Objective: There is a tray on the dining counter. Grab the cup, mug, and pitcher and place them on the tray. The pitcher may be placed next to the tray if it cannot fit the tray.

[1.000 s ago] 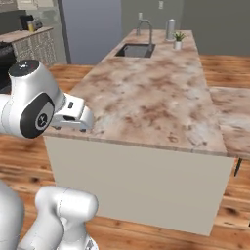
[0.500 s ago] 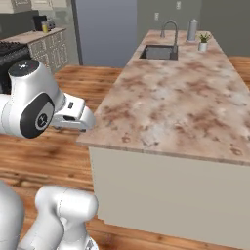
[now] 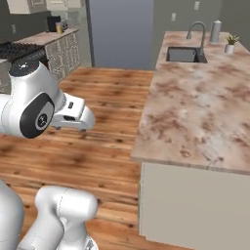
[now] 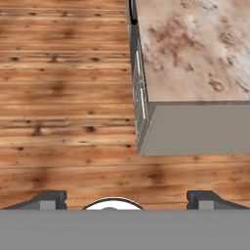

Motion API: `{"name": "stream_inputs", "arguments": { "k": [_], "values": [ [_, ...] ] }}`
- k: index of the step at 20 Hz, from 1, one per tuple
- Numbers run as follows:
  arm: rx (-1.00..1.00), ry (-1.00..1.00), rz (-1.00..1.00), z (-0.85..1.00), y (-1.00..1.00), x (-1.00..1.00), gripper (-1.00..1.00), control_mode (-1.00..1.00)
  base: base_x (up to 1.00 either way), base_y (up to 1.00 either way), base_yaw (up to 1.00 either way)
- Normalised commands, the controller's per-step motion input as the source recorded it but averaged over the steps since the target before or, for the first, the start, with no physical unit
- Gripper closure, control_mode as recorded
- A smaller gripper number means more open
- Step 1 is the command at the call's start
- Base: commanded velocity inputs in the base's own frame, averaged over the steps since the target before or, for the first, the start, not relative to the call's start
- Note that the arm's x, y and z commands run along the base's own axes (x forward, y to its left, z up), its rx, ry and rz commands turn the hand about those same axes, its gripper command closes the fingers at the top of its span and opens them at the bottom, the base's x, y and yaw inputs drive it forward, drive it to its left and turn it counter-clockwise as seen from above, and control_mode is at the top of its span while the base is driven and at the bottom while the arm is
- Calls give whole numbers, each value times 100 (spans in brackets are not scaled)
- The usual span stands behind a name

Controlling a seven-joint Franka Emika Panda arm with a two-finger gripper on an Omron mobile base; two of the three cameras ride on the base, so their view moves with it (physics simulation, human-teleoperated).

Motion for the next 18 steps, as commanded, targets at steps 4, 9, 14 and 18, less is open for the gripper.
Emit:
{"name": "stream_inputs", "arguments": {
  "k": [4,9,14,18],
  "values": [
    [0,0,0,0,0,0,-100,100,51,100,0],
    [0,0,0,0,0,0,-100,100,57,100,0],
    [0,0,0,0,0,0,-100,100,74,91,-1],
    [0,0,0,0,0,0,-100,100,100,28,-7]
  ]
}}
